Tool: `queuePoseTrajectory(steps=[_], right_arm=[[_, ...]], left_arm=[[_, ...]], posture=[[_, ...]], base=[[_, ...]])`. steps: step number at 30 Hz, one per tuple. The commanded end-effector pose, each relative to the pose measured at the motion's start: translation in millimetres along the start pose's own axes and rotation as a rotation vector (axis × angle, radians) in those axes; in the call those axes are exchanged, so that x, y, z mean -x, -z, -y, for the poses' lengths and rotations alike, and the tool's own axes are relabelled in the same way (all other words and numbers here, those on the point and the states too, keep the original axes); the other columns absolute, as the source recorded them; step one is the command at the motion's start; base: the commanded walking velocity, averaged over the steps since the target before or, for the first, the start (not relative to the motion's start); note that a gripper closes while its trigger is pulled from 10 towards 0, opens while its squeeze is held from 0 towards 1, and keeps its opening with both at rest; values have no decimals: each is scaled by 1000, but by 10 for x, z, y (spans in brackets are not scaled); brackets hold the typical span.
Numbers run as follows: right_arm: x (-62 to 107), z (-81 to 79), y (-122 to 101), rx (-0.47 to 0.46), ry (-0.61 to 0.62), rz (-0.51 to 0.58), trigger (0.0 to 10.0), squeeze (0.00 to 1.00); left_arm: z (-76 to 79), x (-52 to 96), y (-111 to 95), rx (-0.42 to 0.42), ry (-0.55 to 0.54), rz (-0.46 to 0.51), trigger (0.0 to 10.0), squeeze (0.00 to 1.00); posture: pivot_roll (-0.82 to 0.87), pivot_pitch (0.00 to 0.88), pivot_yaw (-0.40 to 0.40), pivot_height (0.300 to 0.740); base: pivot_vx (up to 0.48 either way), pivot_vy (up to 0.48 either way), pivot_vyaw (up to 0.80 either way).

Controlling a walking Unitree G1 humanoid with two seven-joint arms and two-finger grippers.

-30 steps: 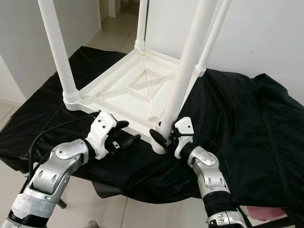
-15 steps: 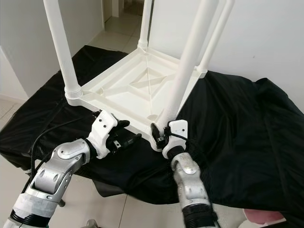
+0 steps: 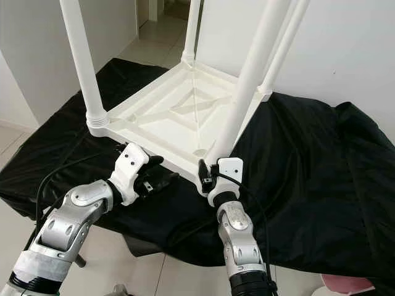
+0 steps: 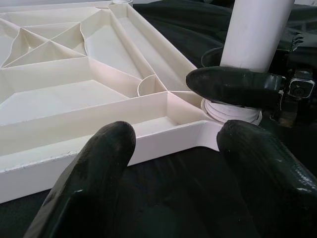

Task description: Building children table

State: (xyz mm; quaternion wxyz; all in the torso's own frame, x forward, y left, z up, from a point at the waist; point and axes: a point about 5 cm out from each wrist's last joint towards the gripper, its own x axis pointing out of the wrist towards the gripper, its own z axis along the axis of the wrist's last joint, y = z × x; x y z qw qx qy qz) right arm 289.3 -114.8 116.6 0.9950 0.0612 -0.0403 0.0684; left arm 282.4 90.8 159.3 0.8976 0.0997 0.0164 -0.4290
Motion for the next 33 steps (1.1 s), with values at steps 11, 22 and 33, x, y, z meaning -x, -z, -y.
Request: queuePoseTrajectory(steps=[11,22,33], right_arm=[[104,31,-132,30,-22,66,10000,1000],[83,137,-150,15,-186,55,10000,0],[-83,158,-137,170,-449,4,10000,0]], left_arm=[[10,12,27,11,-57,0,10000,0],[-39,29,19,4,-64,-2,10000,0],[-49,-8,-1,7,-48,2,10000,0]], posture=[[99,0,-123,740],[82,0,-112,740],[60,10,-89,740]], base=[[0,0,0],[0,0,0],[0,0,0]])
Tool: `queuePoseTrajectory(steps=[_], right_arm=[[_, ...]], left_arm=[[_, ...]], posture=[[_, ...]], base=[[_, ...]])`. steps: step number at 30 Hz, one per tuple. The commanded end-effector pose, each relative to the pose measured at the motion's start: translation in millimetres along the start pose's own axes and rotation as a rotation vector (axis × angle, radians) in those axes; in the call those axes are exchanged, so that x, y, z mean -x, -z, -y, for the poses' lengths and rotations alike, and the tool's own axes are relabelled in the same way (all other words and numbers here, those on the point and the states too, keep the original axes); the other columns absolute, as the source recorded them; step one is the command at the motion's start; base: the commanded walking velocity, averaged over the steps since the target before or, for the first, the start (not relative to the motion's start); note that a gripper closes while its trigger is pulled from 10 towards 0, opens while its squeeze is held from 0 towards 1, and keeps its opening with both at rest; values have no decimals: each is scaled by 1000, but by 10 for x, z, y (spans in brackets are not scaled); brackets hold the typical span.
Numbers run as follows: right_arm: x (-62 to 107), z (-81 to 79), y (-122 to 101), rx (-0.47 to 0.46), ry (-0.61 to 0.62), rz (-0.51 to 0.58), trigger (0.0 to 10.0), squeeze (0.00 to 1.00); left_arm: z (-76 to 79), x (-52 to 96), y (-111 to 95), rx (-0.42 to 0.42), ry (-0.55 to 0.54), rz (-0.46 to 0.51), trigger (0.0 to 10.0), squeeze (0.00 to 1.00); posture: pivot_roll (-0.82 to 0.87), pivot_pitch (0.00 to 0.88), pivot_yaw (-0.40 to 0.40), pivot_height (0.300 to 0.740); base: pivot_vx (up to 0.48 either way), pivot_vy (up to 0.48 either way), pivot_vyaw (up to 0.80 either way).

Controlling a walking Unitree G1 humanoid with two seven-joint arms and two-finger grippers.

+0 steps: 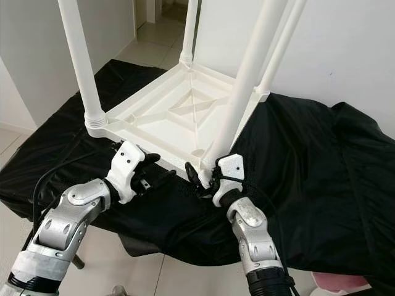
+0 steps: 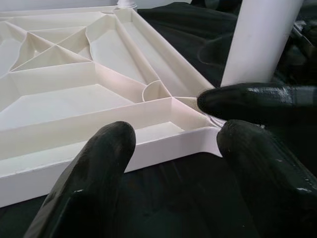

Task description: Building children table

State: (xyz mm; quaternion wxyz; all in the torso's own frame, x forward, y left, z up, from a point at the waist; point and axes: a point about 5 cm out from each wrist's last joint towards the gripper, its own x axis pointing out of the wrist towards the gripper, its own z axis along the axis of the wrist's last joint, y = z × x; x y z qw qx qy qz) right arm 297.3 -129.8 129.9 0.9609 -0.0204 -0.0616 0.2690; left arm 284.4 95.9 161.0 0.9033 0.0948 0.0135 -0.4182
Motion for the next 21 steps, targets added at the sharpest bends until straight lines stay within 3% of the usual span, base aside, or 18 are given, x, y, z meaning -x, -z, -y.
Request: queuePoseTrajectory(steps=[1,5,6,7,8,9,10,12,21], right_arm=[[-6,16,10,22,-33,-7,10000,0],[4,109,27,53,-72,-32,10000,0],[8,150,39,67,-76,-42,7412,0],[8,150,39,67,-76,-42,7412,0],[18,189,52,61,-73,-49,1412,0],[18,189,52,61,-73,-49,1412,0],[32,212,71,48,-76,-55,0,0],[70,249,118,1,-62,-69,0,0],[100,213,159,-4,-83,-71,314,0]], left_arm=[[1,-36,5,-1,-23,-5,10000,0],[6,-54,-5,1,-18,-2,10000,0],[6,-62,-7,0,-16,-2,10000,0],[6,-62,-7,0,-16,-2,10000,0],[3,-68,-15,-2,-16,0,10000,0],[3,-68,-15,-2,-16,0,10000,0],[-4,-70,-21,-3,-16,2,10000,0],[-8,-73,-22,-4,-21,5,10000,0],[28,-101,-5,2,-13,6,10000,0]], posture=[[60,10,-89,740],[45,16,-73,740],[45,16,-73,740],[45,16,-73,740],[46,17,-75,740],[46,17,-75,740],[46,17,-75,740],[45,20,-76,740],[23,22,-69,740]], base=[[0,0,0],[0,0,0],[0,0,0],[0,0,0],[0,0,0],[0,0,0],[0,0,0],[0,0,0],[0,0,0]])
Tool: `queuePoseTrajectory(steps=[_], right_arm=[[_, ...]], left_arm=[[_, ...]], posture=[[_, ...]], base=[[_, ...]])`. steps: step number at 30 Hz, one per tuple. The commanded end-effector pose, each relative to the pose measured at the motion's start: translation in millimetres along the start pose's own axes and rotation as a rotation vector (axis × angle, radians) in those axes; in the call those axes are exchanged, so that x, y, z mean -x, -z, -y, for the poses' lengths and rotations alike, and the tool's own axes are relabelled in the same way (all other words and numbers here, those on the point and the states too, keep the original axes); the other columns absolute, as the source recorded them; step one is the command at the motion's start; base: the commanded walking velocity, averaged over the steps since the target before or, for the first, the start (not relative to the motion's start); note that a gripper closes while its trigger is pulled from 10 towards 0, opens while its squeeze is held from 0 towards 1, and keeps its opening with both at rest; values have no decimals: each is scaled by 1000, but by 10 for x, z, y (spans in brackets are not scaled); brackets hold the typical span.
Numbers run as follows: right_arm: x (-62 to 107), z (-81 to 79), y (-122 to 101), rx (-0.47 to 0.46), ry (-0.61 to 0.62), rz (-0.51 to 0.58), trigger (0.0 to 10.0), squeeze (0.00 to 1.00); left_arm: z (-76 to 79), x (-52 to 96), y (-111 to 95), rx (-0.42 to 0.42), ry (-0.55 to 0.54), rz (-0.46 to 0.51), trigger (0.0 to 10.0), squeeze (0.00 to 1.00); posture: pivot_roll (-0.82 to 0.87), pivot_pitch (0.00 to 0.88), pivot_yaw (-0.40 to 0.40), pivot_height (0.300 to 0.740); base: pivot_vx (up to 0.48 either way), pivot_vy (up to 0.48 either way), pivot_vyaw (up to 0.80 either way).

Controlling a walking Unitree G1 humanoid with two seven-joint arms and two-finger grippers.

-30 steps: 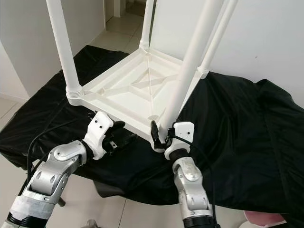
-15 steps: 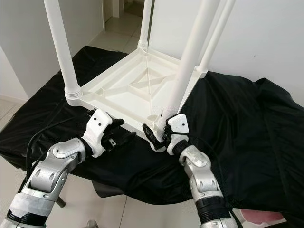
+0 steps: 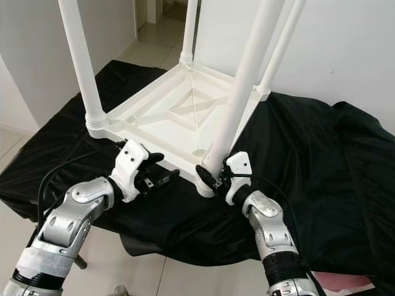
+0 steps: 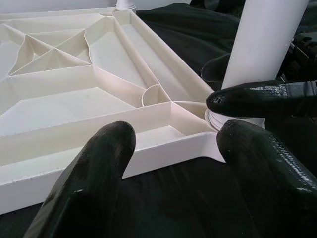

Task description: Building children table

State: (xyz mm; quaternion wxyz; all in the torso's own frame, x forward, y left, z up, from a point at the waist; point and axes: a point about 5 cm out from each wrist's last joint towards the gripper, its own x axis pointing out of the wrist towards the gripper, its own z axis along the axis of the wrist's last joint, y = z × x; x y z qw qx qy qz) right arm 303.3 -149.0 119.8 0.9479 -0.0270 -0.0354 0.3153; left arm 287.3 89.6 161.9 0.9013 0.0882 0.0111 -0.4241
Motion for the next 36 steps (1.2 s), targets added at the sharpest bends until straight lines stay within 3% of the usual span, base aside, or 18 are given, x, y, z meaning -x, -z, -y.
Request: queuePoseTrajectory(steps=[1,2,3,10,11,13,20,24,29,36], right_arm=[[36,24,48,4,20,-20,314,0],[36,24,48,4,20,-20,314,0],[36,27,47,6,23,-19,10000,0],[82,14,19,-14,129,5,10000,0],[128,21,18,-18,222,8,10000,0],[146,22,16,-22,261,12,10000,0],[231,-168,-14,-72,470,58,10000,0],[237,-220,-21,-92,527,65,10000,0],[269,-314,9,-119,729,42,10000,0],[267,-369,-12,-124,736,48,10000,0]], left_arm=[[11,-42,15,-8,-23,-4,10000,0],[11,-42,15,-8,-23,-4,10000,0],[12,-47,14,-8,-22,-4,10000,0],[25,-62,12,-7,-14,-1,10000,0],[18,-52,12,-7,-18,-2,10000,0],[12,-50,12,-4,-22,-2,10000,0],[42,-84,35,10,9,-7,10000,0],[40,-108,34,4,22,-11,10000,0],[22,-169,-10,-11,47,-4,10000,0],[23,-186,-15,-12,49,-1,10000,0]], posture=[[23,22,-69,740],[23,22,-69,740],[18,22,-68,740],[4,38,-70,740],[1,45,-71,740],[1,45,-71,740],[-47,56,-27,740],[-67,61,-9,740],[-86,65,1,740],[-89,67,1,740]], base=[[0,0,0],[0,0,0],[0,0,0],[0,0,0],[0,0,0],[0,0,0],[0,0,0],[0,0,0],[0,0,0],[0,0,0]])
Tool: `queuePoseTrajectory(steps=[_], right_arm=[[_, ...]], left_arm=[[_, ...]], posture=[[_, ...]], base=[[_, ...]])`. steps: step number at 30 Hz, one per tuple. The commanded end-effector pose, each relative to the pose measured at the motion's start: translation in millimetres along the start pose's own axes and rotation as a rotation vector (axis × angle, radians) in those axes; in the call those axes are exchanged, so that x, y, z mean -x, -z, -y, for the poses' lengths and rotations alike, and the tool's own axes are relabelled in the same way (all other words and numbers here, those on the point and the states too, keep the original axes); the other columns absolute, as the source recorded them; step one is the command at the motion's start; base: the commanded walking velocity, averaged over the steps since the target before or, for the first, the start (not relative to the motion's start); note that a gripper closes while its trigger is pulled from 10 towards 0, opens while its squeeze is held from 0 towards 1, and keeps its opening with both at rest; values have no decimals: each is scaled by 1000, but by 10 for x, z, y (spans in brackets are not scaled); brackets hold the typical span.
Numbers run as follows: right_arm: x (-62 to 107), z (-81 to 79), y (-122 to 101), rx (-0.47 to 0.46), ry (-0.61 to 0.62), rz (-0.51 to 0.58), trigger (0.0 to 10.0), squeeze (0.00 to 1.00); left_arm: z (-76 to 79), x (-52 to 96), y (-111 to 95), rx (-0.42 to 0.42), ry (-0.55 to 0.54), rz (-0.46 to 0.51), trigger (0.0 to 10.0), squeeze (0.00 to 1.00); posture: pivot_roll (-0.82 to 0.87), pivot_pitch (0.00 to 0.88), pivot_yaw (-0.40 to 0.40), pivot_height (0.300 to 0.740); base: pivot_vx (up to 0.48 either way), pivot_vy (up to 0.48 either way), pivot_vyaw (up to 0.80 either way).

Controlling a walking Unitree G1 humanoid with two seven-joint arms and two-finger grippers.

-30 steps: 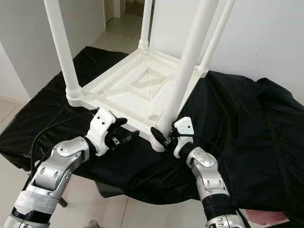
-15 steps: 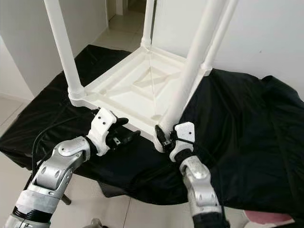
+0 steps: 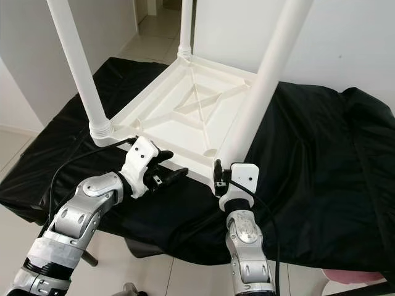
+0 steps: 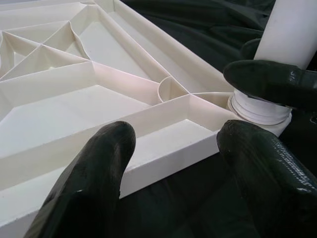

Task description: Building children table

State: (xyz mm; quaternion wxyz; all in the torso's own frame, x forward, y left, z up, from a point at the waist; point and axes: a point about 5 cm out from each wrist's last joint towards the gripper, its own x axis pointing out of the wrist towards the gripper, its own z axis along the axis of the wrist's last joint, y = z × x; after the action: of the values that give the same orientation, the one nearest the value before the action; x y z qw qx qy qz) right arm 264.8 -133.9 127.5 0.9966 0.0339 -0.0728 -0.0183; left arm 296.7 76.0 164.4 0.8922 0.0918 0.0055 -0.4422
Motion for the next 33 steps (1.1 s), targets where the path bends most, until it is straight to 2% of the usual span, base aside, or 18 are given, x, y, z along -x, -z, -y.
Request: queuePoseTrajectory(steps=[1,8,9,11,14,17,22,23,24,28,30,33], right_arm=[[68,25,87,-26,54,-49,10000,0],[126,-48,71,-3,42,-42,10000,0],[137,-42,85,10,38,-40,10000,980],[145,-38,95,15,27,-40,10000,1000],[149,-26,92,21,15,-34,10000,1000],[209,0,131,17,-50,-21,10000,1000],[225,4,136,28,-63,-18,10000,1000],[231,0,131,19,-78,-14,10000,914],[238,-2,124,12,-106,-8,10000,0],[243,18,83,-9,-170,9,10000,0],[222,119,26,-2,-255,24,10000,0],[208,168,3,4,-294,29,10000,0]], left_arm=[[17,-26,30,2,12,-10,10000,0],[-33,-44,-1,-8,10,-2,10000,0],[-37,-56,-2,-12,12,-1,10000,0],[-39,-66,-4,-16,15,-1,10000,0],[-40,-72,-14,-21,23,1,10000,0],[-72,-84,-21,-34,20,-1,10000,0],[-72,-85,-23,-38,19,2,10000,0],[-73,-85,-23,-39,19,2,10000,0],[-81,-90,-22,-45,18,3,10000,0],[-108,-104,-43,-64,9,10,10000,0],[-114,-117,-76,-85,13,20,10000,0],[-120,-116,-84,-97,12,23,10000,0]], posture=[[-89,70,1,740],[-89,52,15,740],[-91,50,23,740],[-92,48,26,740],[-94,48,30,740],[-97,34,42,740],[-97,34,42,740],[-102,35,46,740],[-110,30,51,740],[-112,31,54,740],[-103,25,43,740],[-100,21,36,740]], base=[[0,0,0],[0,0,0],[0,0,0],[0,0,0],[0,0,0],[0,0,0],[0,0,0],[0,0,0],[0,0,0],[0,0,0],[0,0,0],[0,0,0]])
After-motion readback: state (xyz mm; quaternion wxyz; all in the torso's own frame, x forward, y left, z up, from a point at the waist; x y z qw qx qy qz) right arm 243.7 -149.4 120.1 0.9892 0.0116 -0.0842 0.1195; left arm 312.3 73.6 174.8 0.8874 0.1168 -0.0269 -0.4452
